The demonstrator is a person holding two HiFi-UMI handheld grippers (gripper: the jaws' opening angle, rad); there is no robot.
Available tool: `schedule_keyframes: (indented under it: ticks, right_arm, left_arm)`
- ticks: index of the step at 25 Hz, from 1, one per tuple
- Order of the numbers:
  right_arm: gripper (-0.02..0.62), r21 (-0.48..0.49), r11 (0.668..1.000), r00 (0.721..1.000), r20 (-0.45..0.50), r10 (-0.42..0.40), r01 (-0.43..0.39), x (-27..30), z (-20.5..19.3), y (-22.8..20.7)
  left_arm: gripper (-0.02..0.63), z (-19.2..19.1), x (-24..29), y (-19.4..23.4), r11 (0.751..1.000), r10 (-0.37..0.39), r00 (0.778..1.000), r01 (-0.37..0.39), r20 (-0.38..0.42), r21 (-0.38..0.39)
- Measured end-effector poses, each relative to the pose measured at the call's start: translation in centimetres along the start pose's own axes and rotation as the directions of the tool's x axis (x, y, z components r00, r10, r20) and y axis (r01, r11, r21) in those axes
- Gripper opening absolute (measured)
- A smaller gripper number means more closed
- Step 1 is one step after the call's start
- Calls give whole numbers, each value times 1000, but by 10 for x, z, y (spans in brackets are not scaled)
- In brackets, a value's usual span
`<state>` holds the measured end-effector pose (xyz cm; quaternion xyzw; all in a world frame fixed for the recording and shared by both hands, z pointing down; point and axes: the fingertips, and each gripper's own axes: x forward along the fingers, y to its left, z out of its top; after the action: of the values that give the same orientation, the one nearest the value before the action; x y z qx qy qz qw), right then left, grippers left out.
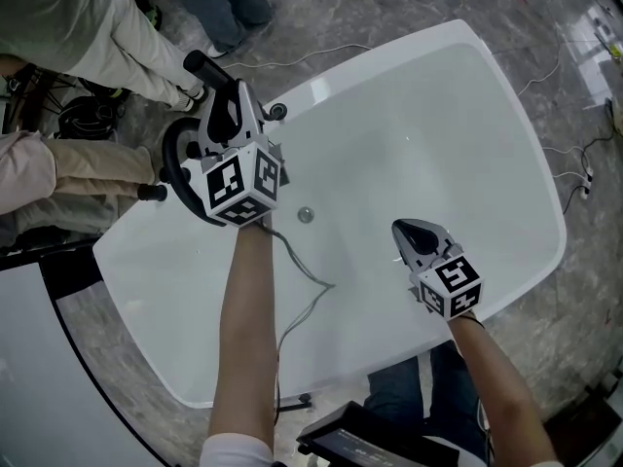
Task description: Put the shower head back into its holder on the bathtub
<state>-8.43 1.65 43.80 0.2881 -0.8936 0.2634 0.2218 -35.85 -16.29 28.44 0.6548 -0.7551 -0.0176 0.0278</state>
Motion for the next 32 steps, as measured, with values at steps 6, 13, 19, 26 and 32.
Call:
schedule_keyframes:
  ticks: [6,13,19,26,32]
  right_arm:
    - [8,2,1000,1000,-8,4,-4,7,-6,-2]
    - [8,9,1000,1000,-8,12,-12,8,-11,-5]
    - [8,26,1000,1000,-19,14,-13,14,-22,-2]
    - [8,39,999,999,-40,33,-31,14,-36,2]
    - [8,47,998,998,-44,32,-30,15,-46,-1]
  left_arm:
    - [123,-7,5,2,1000,-8,1000,8,1,25]
    - [123,-13,8,3,1000,8,1000,-8,7,-3]
    - [123,-21,12,4,1000,-4,1000,4,-1,9]
    - [123,-28,19,-1,1000,-6,1000,6,-10,15]
    - [123,-33,19,-2,999,-16,1000,15,15,37]
